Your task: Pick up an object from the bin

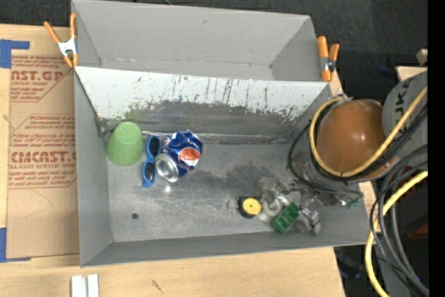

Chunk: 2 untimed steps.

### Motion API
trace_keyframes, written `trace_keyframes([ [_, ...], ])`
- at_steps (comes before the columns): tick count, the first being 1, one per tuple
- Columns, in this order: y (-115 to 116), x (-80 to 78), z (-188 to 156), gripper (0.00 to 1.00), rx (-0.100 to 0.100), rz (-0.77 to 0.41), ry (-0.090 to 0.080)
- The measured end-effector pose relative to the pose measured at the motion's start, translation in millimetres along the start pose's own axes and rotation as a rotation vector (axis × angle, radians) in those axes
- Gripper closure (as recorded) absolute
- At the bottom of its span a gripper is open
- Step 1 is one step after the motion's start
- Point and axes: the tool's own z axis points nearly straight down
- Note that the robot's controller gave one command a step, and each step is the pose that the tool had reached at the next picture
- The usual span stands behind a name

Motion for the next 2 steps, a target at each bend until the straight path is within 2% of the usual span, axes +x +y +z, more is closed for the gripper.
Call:
trace_keyframes([
  [1, -0.4, -1.5, -0.5, 0.00, 0.002, 0.001, -0.004],
  [2, -0.6, -2.2, -1.9, 1.00, 0.003, 0.002, -0.006],
])
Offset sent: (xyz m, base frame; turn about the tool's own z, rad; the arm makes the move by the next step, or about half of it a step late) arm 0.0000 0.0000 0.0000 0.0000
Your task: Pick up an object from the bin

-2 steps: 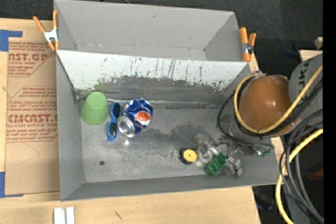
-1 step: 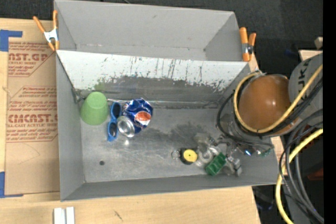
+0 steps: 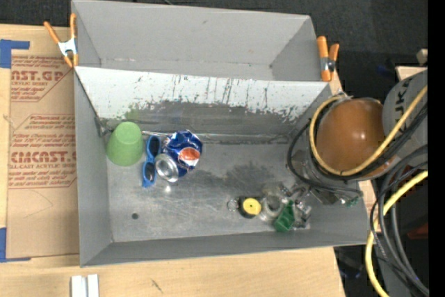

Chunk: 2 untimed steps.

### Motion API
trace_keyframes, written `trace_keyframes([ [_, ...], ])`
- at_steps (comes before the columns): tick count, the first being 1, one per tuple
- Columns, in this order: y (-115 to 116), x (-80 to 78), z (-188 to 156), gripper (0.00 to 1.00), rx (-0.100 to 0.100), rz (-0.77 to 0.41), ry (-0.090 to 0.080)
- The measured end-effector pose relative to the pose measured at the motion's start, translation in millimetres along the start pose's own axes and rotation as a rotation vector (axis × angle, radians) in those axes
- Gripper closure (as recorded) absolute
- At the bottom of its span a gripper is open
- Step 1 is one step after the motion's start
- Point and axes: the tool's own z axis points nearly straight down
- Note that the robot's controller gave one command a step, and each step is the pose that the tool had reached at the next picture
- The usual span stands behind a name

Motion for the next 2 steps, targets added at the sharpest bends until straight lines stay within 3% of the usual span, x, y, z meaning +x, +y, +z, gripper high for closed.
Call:
trace_keyframes([
  [1, -1, -2.6, -58, 1.00, -0.005, 0.001, 0.010],
  [2, -1, -4.8, -106, 1.00, -0.005, 0.002, 0.010],
])
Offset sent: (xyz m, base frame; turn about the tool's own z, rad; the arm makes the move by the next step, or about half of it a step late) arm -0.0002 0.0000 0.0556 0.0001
